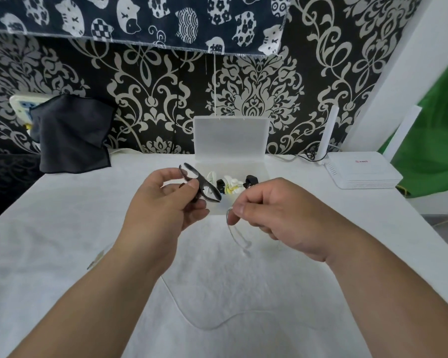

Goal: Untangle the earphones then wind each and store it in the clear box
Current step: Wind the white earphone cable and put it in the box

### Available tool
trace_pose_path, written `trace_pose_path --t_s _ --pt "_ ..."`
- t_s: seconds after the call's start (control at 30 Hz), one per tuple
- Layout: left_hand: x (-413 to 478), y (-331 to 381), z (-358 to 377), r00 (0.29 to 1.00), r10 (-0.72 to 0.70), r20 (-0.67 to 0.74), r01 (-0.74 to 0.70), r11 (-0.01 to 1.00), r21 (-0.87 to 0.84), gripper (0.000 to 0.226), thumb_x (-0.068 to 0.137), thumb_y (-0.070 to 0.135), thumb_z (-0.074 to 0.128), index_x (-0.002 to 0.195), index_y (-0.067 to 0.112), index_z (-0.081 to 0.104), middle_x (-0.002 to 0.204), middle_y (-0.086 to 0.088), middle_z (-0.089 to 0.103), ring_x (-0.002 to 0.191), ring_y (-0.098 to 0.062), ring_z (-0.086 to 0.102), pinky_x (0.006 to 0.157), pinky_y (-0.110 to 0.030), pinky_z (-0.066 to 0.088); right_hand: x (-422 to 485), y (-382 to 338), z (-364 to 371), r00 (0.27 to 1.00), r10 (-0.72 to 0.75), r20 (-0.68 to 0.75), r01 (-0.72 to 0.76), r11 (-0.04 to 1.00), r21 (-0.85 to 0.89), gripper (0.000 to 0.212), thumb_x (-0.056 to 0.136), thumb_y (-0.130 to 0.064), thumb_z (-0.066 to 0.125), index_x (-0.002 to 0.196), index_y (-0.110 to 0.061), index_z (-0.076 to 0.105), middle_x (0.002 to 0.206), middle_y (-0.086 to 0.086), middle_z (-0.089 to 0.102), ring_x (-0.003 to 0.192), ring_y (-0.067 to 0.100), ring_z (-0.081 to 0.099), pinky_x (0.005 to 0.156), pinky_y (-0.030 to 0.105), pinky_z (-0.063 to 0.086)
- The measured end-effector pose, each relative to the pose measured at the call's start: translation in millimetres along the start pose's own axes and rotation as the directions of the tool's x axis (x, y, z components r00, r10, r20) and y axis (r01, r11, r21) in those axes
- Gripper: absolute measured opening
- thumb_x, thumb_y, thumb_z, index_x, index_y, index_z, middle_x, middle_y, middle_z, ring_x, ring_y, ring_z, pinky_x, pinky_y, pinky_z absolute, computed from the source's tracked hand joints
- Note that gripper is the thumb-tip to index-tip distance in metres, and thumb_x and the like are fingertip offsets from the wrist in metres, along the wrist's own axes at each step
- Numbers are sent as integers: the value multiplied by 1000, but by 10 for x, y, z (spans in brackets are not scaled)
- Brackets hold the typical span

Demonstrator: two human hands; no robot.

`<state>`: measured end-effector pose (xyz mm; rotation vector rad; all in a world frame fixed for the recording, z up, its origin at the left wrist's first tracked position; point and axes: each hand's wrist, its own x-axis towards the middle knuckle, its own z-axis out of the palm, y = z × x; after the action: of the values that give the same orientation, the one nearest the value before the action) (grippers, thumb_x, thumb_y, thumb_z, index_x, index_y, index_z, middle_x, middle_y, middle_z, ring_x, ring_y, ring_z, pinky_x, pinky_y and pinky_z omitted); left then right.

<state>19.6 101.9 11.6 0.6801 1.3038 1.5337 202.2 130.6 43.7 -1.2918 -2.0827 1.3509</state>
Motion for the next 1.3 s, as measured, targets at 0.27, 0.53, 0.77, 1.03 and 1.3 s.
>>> trace_pose_path --t_s 0.27,0.53,0.77,1.03,1.3 --pt "-94 -90 59 979 146 141 -184 933 308 15 96 7 61 93 22 63 70 -11 59 57 -20 59 58 -30 53 0 -28 3 994 -57 -91 56 998 -18 22 97 -22 59 85 -15 77 39 -15 32 38 5 31 41 11 23" --pt "-133 -97 70 938 170 303 -268 908 321 8 91 16 67 97 22 66 78 -12 67 74 -20 58 75 -36 44 -14 -50 -29 986 -93 -138 91 996 -22 22 97 -14 58 85 -8 75 43 -22 50 42 -3 46 43 8 30" --pt "-143 -100 19 868 207 451 -438 747 499 28 82 9 76 99 28 64 83 4 71 79 -16 66 78 -31 53 13 -16 -30 974 -95 -205 97 995 1 24 98 -15 57 82 -10 75 39 -23 46 43 -4 47 47 10 31" --pt "-184 -127 29 806 154 572 -519 647 558 20 80 22 71 93 35 64 87 11 70 88 -14 67 89 -36 54 58 14 -114 915 -25 -402 233 847 478 26 100 -11 52 82 -6 71 57 4 35 50 15 27 46 26 23" --pt "-198 -131 54 785 121 608 -514 676 528 18 81 19 65 96 28 69 89 13 73 92 -12 70 93 -32 54 31 -15 -144 938 -59 -343 269 747 608 26 101 -14 50 85 -7 70 74 7 67 69 23 68 64 29 55"
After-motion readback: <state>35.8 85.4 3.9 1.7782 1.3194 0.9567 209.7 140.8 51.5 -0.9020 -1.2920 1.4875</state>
